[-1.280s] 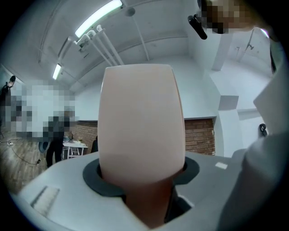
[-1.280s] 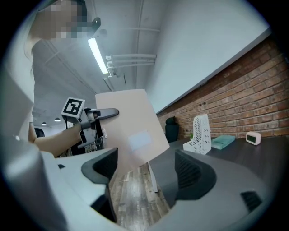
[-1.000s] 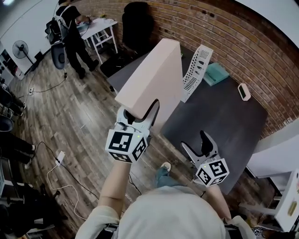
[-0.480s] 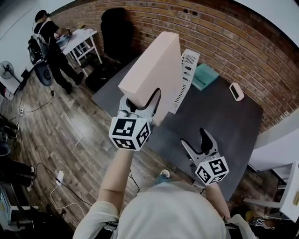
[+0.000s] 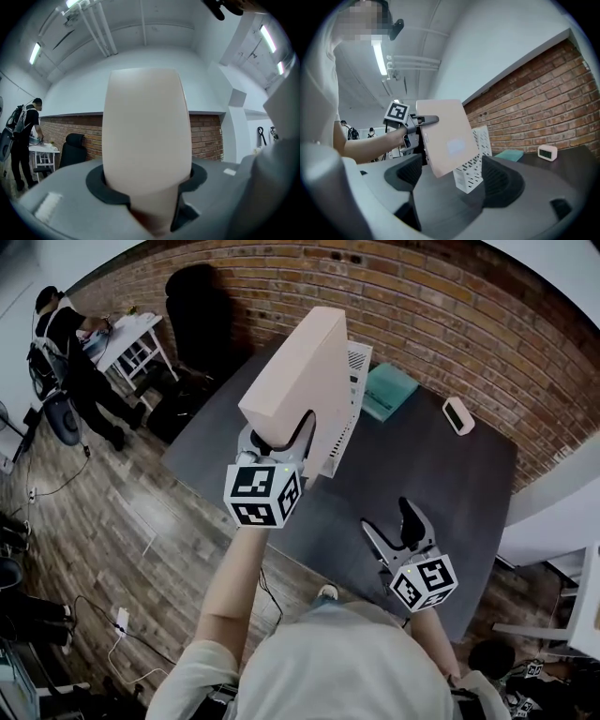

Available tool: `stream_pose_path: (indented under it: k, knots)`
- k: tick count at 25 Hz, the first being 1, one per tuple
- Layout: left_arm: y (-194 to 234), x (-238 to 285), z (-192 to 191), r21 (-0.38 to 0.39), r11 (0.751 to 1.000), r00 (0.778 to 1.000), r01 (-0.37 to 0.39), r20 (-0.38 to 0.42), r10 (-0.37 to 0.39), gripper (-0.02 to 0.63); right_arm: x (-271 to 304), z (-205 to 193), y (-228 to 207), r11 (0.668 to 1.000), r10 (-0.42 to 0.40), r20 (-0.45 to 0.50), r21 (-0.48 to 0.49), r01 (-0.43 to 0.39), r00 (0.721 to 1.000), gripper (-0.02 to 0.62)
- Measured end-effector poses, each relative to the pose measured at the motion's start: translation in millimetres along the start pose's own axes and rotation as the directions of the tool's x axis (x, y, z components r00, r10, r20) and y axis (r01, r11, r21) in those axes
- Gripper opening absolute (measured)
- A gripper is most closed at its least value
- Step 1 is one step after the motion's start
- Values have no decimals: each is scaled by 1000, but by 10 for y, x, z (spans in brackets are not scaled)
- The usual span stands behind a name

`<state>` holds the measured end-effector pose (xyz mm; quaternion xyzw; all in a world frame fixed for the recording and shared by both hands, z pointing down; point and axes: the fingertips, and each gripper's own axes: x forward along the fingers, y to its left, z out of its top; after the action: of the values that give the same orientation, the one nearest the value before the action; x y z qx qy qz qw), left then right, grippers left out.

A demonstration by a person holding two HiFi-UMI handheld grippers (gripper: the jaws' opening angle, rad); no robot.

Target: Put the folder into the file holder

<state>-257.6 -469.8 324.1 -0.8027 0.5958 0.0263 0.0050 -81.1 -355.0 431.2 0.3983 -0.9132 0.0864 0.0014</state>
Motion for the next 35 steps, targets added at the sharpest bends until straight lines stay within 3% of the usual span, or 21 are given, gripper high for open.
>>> stream_pose_path:
  k: [24, 35]
  knots:
    - [-91, 1278, -291, 4, 999, 999, -48, -22, 48, 262, 155, -164, -740, 997, -52, -53, 48, 54, 997, 374]
    - [-126, 1343, -956, 21, 997, 995, -69, -72, 71, 262, 172, -288, -857, 996, -53, -88, 65, 59, 995, 374]
